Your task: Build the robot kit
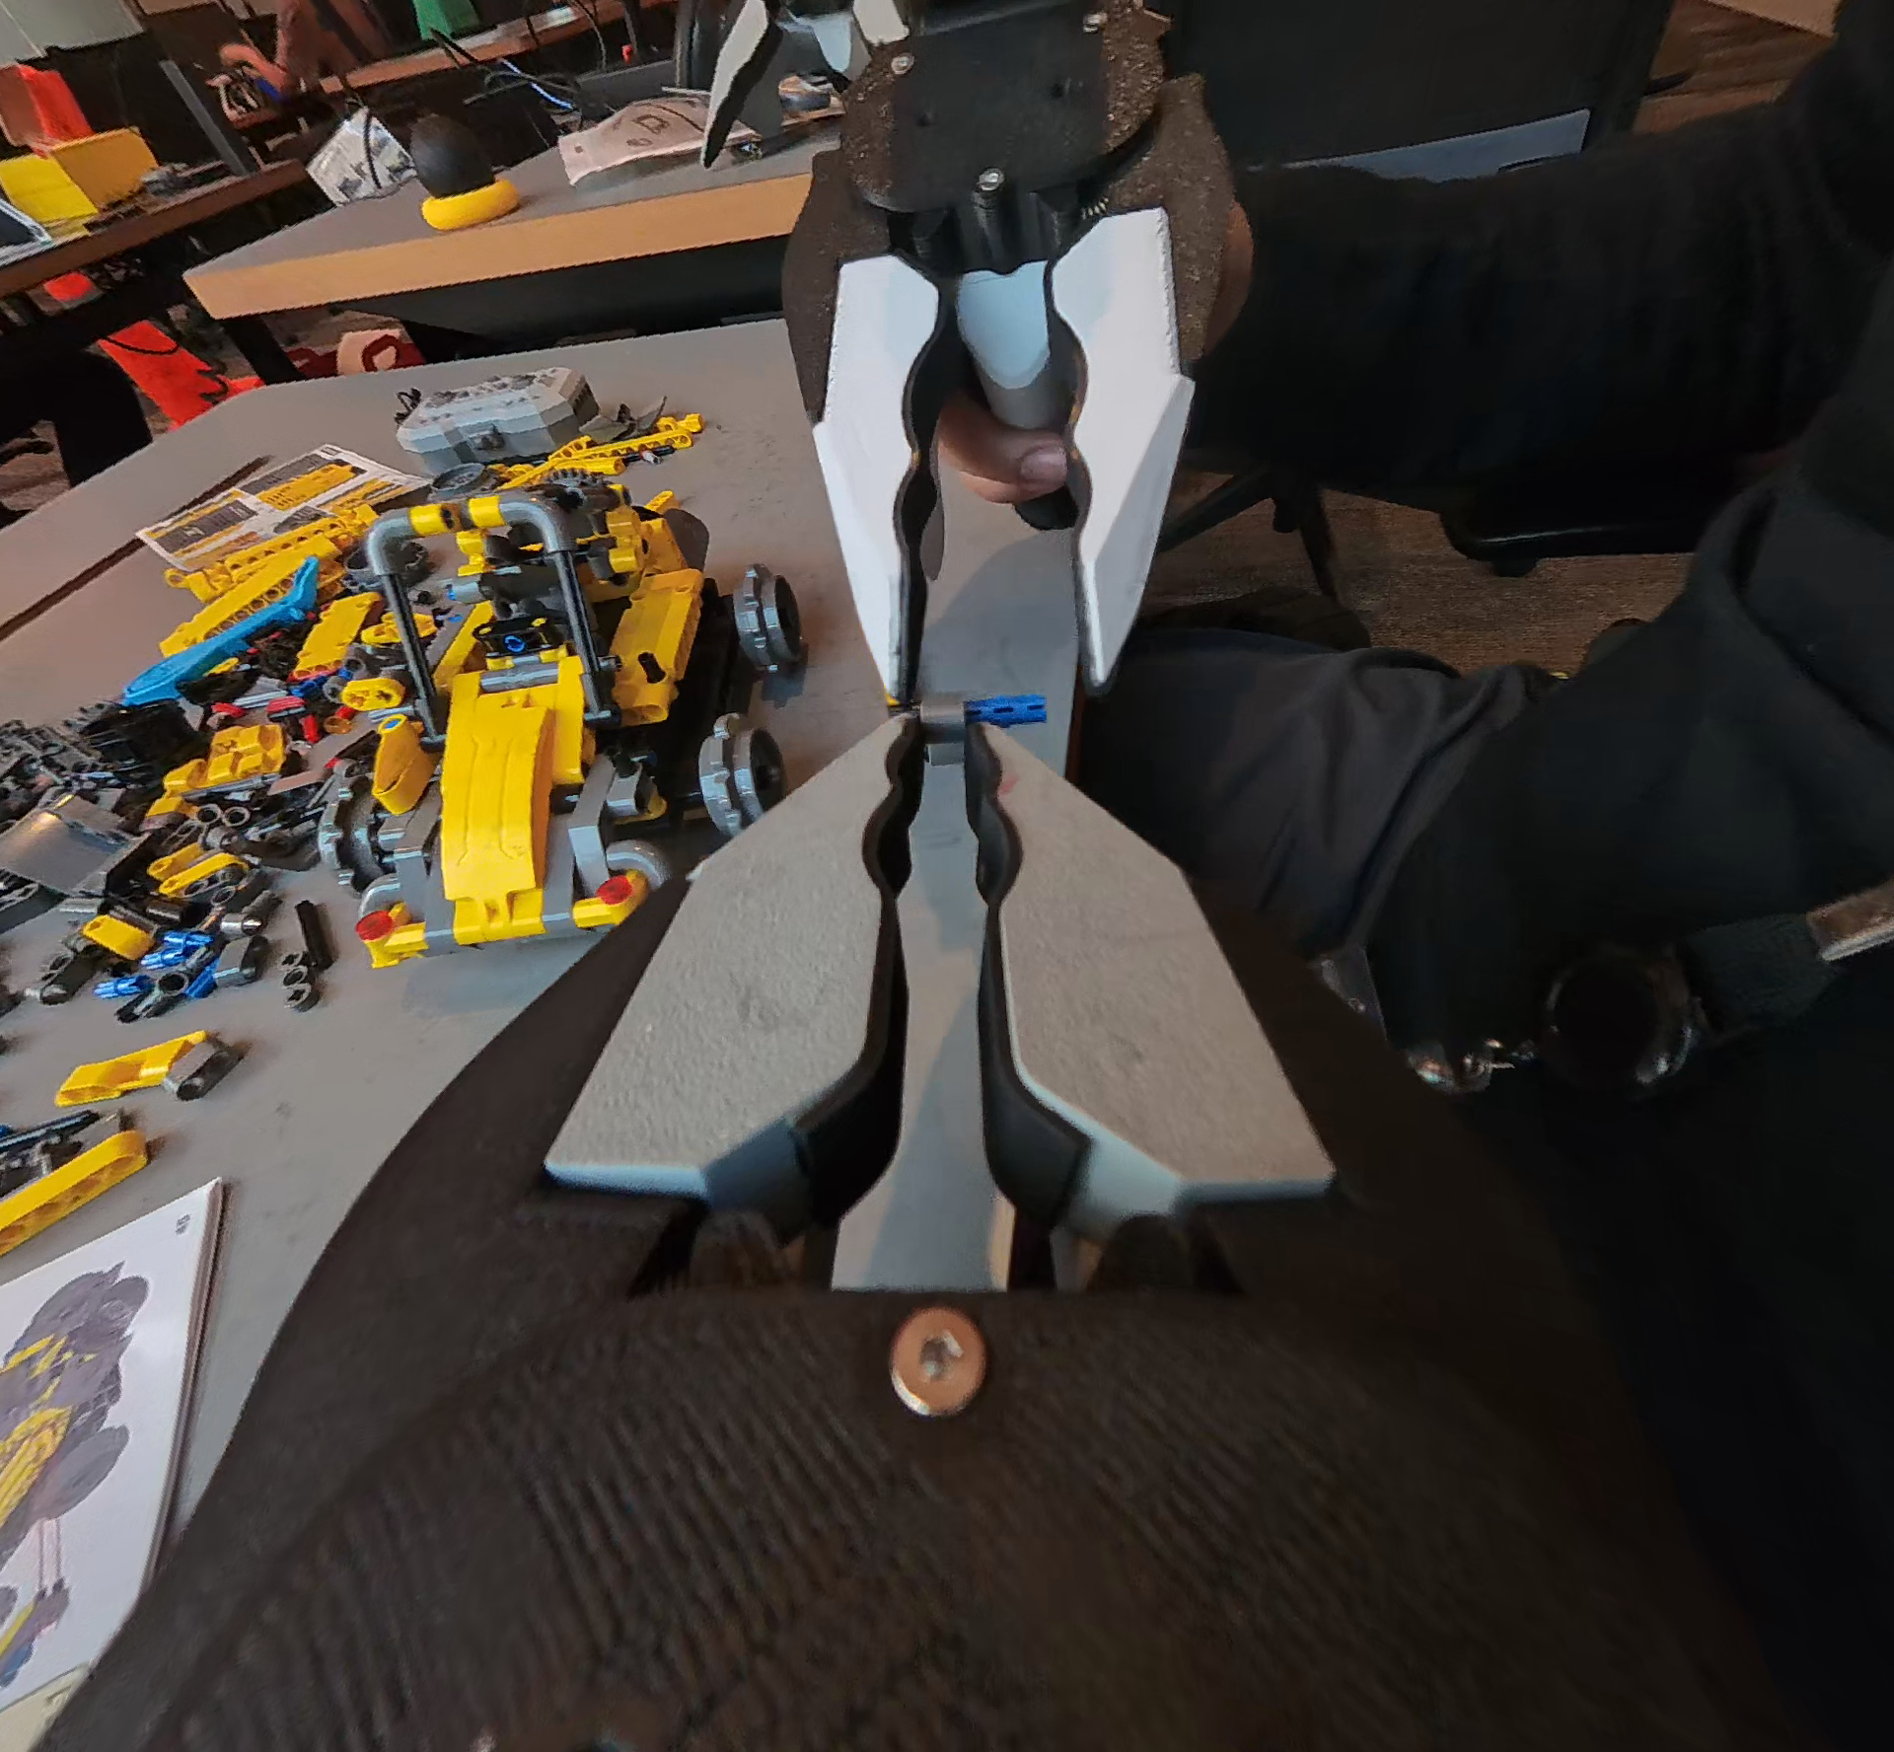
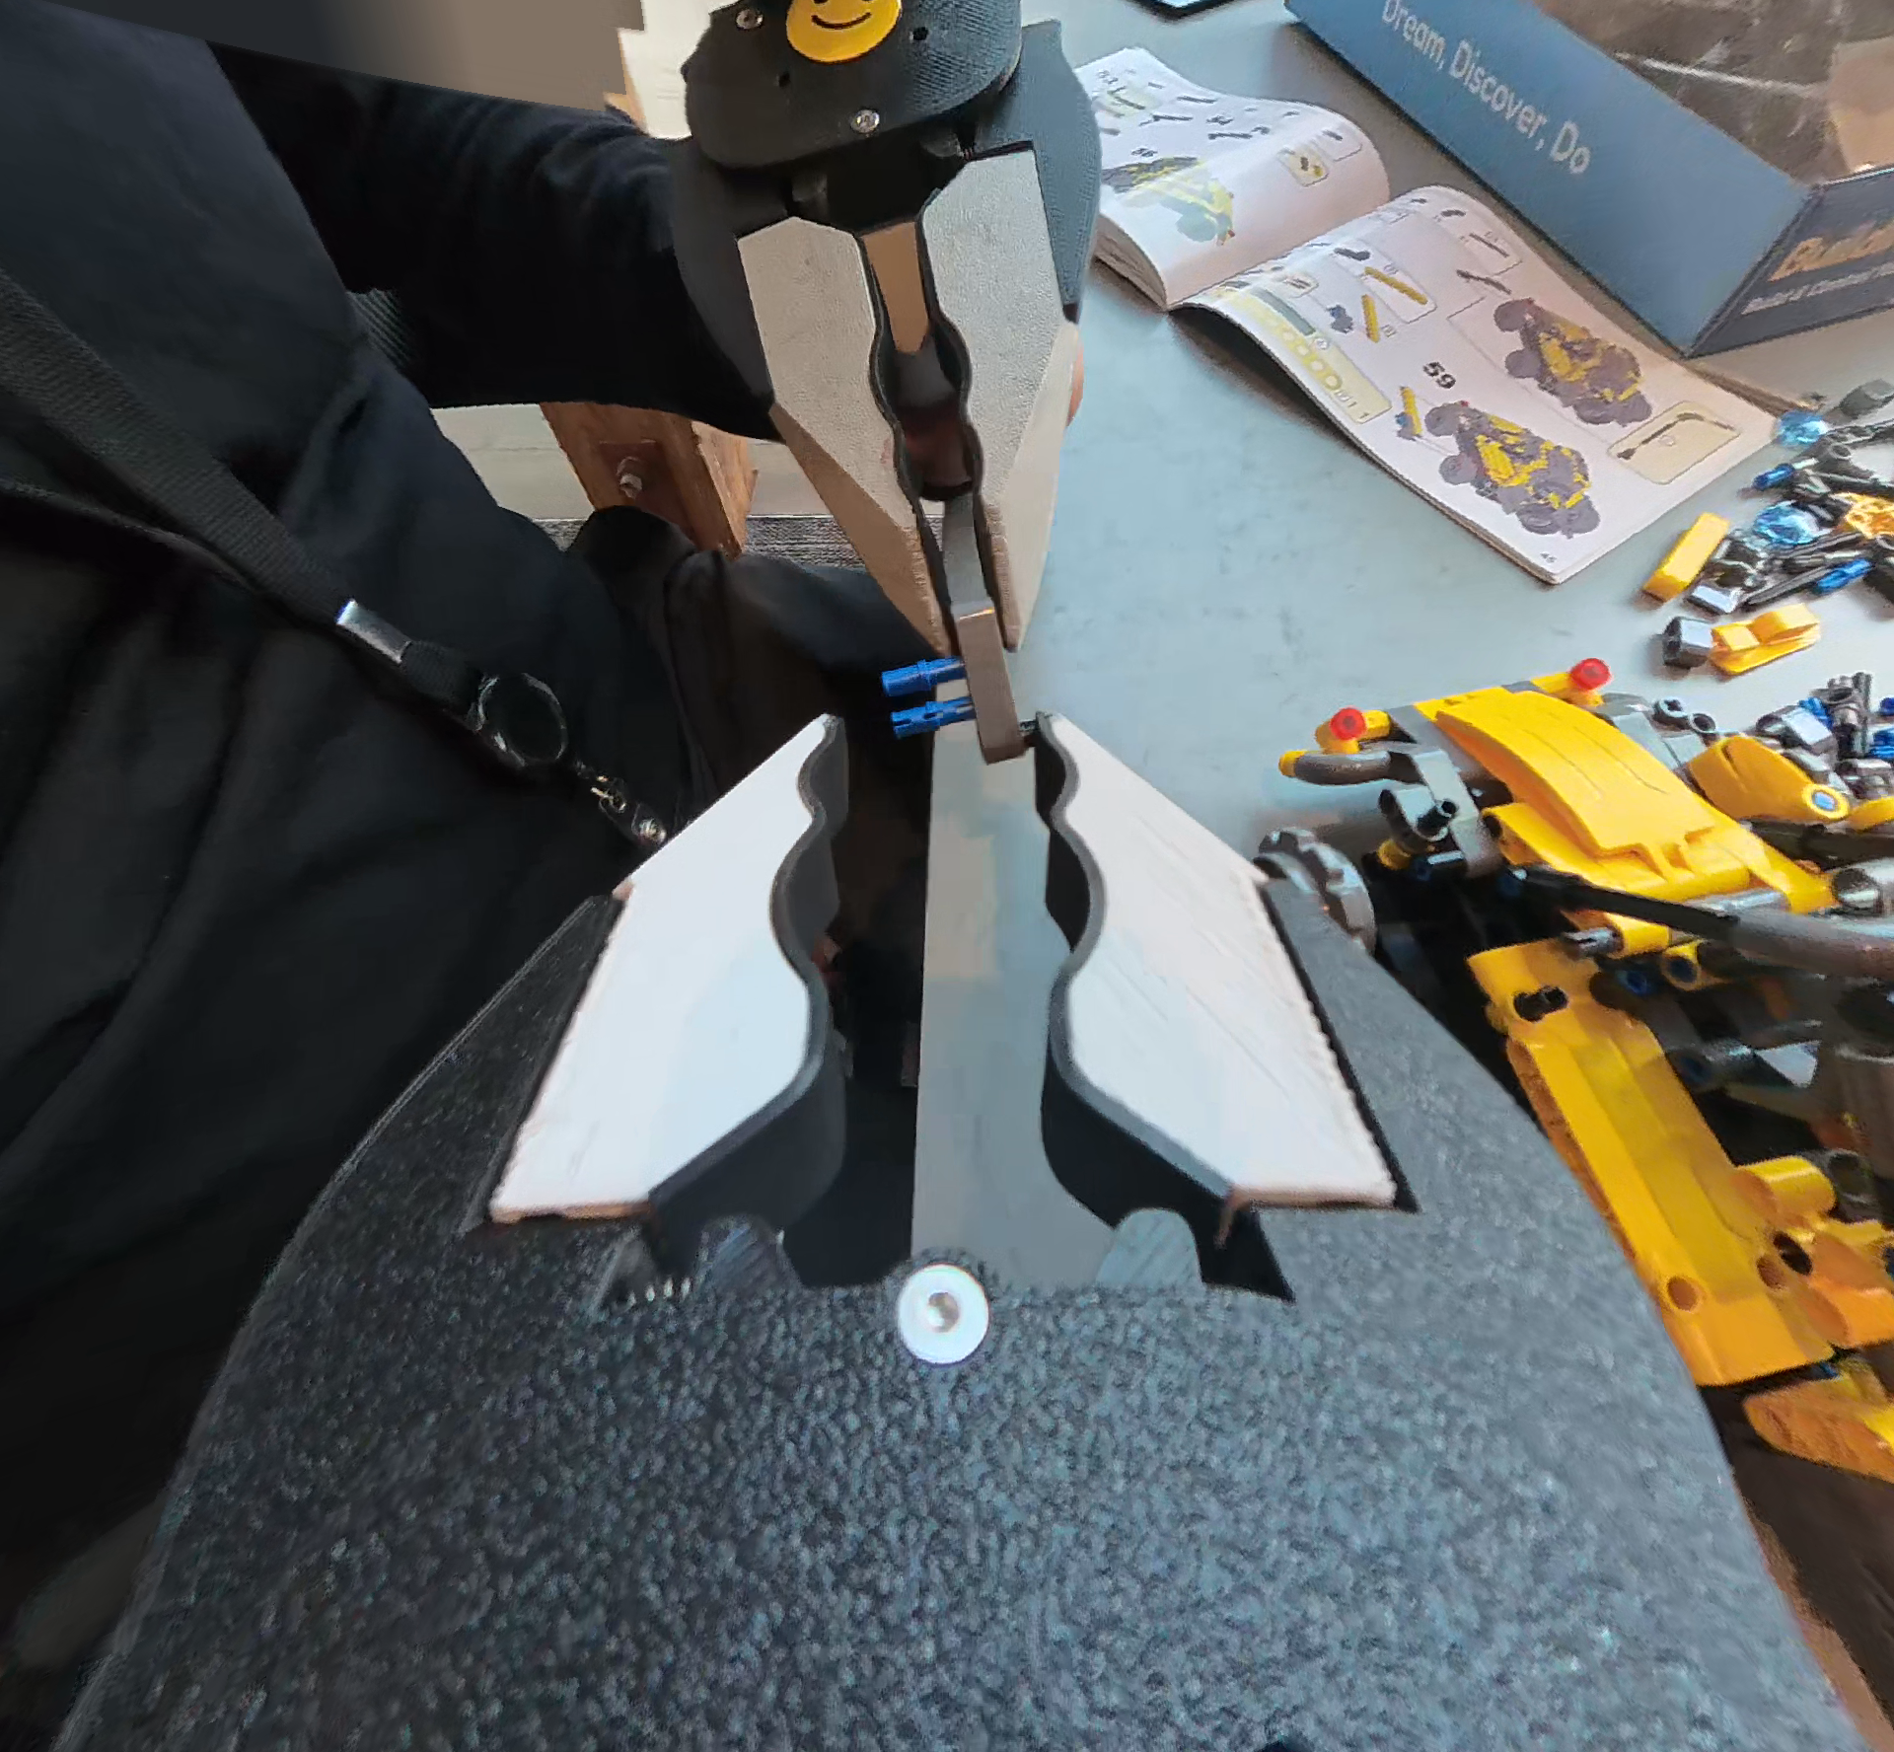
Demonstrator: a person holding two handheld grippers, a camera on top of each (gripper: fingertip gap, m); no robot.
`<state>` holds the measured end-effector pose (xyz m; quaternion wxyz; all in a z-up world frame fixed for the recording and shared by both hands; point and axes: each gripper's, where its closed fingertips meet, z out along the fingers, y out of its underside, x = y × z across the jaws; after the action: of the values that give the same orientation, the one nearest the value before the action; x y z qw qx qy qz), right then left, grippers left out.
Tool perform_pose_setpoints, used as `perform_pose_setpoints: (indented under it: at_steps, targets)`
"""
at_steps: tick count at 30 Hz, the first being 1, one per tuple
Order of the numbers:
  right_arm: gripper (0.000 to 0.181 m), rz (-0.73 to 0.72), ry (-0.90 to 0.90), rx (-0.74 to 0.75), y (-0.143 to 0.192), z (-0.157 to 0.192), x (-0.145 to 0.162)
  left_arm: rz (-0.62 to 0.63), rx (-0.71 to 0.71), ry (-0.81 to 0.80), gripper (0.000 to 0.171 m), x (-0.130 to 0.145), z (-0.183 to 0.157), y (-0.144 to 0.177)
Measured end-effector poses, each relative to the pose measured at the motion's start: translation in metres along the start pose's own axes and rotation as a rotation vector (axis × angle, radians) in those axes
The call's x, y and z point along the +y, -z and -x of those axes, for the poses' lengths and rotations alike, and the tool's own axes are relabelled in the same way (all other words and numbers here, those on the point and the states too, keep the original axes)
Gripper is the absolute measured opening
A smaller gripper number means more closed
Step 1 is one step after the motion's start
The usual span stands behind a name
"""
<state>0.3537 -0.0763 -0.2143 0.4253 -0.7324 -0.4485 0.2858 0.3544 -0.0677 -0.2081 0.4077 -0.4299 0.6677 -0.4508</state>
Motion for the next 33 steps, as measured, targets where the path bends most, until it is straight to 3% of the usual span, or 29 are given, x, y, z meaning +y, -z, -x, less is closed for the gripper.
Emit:
perform_pose_setpoints:
  at_steps: [13, 20, 27, 31, 33]
  targets:
    - [0.025, 0.045, 0.152, 0.142, -0.006, -0.005, -0.006, -0.028, 0.004, -0.037, 0.005, -0.003, 0.001, 0.003]
    - [0.025, 0.062, 0.128, 0.107, -0.007, -0.001, -0.003, -0.019, 0.019, -0.064, 0.005, -0.002, -0.004, 0.001]
    - [0.025, 0.135, 0.15, 0.076, -0.016, 0.005, 0.009, 0.049, 0.135, 0.023, 0.006, 0.008, -0.013, 0.002]
    - [0.025, 0.162, 0.14, 0.099, -0.016, 0.0, 0.014, 0.087, 0.169, 0.063, 0.027, 0.013, -0.018, -0.001]
    - [0.024, 0.18, 0.123, 0.103, -0.017, -0.002, 0.018, 0.111, 0.15, 0.068, 0.028, 0.017, -0.018, -0.004]
